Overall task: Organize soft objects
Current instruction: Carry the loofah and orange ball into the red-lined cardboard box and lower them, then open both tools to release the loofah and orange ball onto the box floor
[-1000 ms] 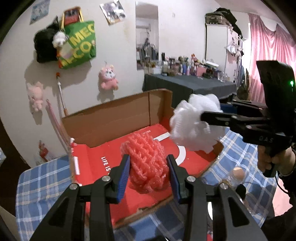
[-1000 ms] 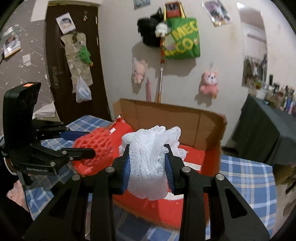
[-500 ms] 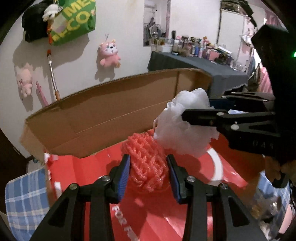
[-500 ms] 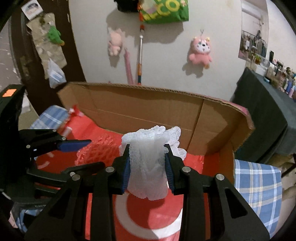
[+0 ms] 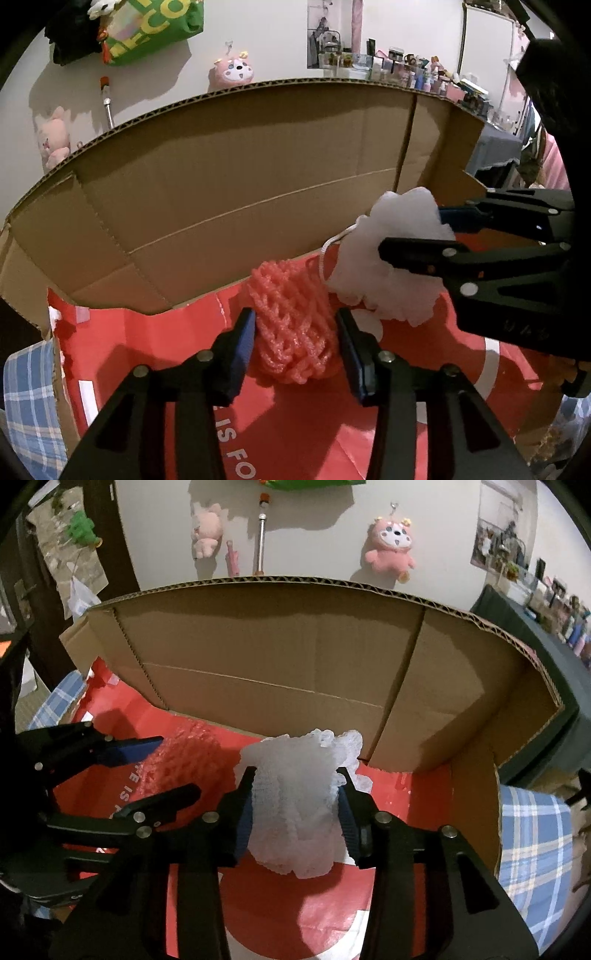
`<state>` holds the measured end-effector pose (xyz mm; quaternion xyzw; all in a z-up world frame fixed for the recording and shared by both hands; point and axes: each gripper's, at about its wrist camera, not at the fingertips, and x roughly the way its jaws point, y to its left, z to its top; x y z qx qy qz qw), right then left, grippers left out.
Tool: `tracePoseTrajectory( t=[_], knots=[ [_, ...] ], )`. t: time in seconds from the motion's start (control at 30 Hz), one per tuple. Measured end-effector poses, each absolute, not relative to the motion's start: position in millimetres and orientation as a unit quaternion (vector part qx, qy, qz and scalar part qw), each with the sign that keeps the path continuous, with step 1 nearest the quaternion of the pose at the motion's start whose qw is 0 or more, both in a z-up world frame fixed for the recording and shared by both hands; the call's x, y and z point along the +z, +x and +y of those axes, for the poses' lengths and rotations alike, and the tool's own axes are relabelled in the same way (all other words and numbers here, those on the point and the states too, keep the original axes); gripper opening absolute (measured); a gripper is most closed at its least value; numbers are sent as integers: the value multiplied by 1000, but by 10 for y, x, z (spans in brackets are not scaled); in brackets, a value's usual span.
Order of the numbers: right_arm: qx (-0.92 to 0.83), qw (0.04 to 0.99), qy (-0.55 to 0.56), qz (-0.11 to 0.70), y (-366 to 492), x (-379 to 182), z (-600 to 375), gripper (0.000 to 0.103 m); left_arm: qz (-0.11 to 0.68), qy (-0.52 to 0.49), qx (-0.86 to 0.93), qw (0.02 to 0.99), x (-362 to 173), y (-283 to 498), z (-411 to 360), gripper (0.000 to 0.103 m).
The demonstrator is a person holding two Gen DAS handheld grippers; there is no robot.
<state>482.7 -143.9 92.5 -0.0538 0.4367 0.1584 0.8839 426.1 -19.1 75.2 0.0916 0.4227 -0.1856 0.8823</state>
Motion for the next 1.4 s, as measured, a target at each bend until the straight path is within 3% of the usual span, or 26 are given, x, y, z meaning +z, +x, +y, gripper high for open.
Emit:
tracePoseTrajectory(
  t=[0.13, 0.8, 1.0, 1.1, 1.4],
  knots=[
    [157, 882, -59, 441, 4834, 929, -1427, 45, 424, 89, -184, 882, 742, 4284, -176, 50],
    [126, 882, -55, 450, 4849, 1052, -1477, 68, 414, 89, -172, 890, 866, 4218, -135, 87],
    [122, 891, -54, 434, 4695, 1256, -1520, 68, 391, 74, -160, 903, 1057, 4092, -45, 95],
    [120, 897, -51, 421, 4567, 1419, -1544, 74, 378, 66, -153, 911, 1183, 4000, 20, 100],
    [132, 922, -40, 361, 3891, 2041, -1597, 80, 320, 36, -132, 937, 1732, 3426, 172, 103]
  ],
)
